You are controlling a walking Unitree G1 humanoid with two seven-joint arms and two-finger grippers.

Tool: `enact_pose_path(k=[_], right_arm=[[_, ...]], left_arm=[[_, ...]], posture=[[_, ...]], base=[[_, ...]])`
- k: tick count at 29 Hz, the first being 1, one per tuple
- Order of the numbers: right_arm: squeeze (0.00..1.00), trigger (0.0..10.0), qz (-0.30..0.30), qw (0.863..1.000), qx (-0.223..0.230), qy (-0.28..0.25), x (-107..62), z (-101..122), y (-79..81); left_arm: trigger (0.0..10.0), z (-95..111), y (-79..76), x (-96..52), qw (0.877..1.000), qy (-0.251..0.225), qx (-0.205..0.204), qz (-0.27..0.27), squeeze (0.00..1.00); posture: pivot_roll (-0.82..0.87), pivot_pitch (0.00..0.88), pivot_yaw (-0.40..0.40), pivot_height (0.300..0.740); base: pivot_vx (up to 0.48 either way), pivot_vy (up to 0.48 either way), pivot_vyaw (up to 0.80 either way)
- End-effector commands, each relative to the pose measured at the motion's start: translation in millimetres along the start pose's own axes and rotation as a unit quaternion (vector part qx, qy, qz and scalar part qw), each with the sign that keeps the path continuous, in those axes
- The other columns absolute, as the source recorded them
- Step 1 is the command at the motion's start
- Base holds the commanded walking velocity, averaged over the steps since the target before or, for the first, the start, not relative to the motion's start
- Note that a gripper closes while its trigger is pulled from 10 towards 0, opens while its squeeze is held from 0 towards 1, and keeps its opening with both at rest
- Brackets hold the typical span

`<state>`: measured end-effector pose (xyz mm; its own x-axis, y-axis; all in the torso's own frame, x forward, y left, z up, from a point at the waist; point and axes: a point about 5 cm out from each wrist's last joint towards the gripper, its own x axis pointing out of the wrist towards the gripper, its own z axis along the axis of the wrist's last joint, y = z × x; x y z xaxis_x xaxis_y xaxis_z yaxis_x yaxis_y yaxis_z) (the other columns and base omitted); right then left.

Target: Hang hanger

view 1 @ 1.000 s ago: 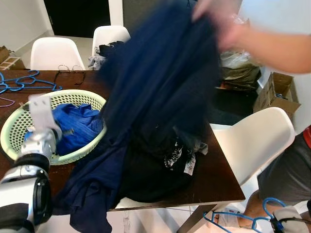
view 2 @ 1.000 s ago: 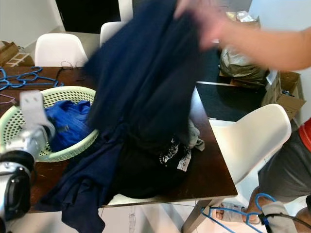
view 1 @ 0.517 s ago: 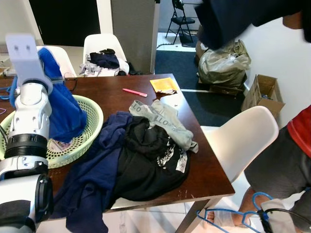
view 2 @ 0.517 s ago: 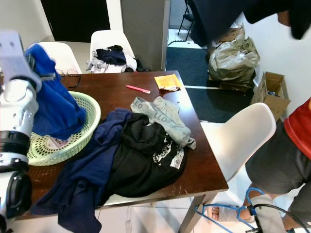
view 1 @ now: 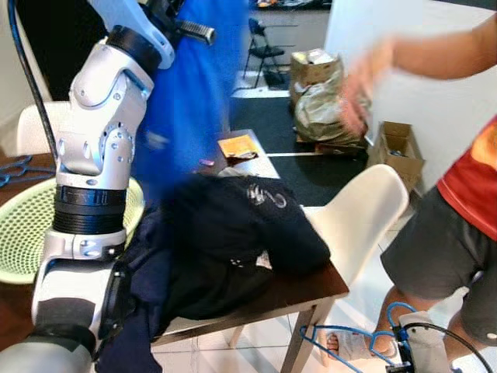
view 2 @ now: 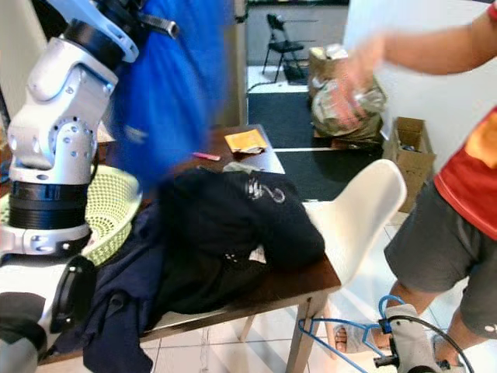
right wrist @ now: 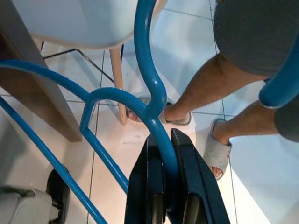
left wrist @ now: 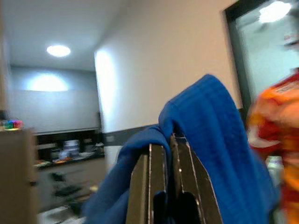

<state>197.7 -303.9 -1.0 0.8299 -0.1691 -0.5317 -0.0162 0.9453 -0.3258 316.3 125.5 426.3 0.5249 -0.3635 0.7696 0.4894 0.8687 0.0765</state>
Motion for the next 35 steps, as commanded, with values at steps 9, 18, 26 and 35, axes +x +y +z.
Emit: enact_pose_path(k=[9, 18, 26, 35], right_arm=[[0.00, 10.0, -0.036, 0.998, 0.016, -0.050, 3.9, 15.0, -8.5], [0.00, 10.0, -0.032, 0.998, 0.020, -0.042, -0.1, 6.0, -7.2], [0.00, 10.0, -0.025, 0.999, 0.019, -0.043, 0.2, 5.4, -5.0], [0.00, 10.0, -0.001, 0.999, 0.022, -0.037, -0.2, 1.8, -0.1]], left_arm=[[0.0, -13.5, 6.6, -21.7, 0.999, 0.032, -0.041, 0.016, 0.00], [0.0, -67.8, 32.1, -92.4, 0.977, 0.185, -0.043, 0.095, 0.00], [0.0, -101.1, 4.3, -138.2, 0.952, 0.292, -0.056, 0.076, 0.00], [0.0, -98.4, -17.1, -148.3, 0.945, 0.314, -0.089, 0.039, 0.00]], posture=[[-0.04, 0.000, 0.003, 0.740], [-0.04, 0.000, 0.009, 0.740], [-0.03, 0.000, 0.008, 0.740], [-0.02, 0.000, 0.003, 0.740]], base=[[0.000, 0.000, 0.00], [0.000, 0.000, 0.00], [0.000, 0.000, 0.00], [0.000, 0.000, 0.00]])
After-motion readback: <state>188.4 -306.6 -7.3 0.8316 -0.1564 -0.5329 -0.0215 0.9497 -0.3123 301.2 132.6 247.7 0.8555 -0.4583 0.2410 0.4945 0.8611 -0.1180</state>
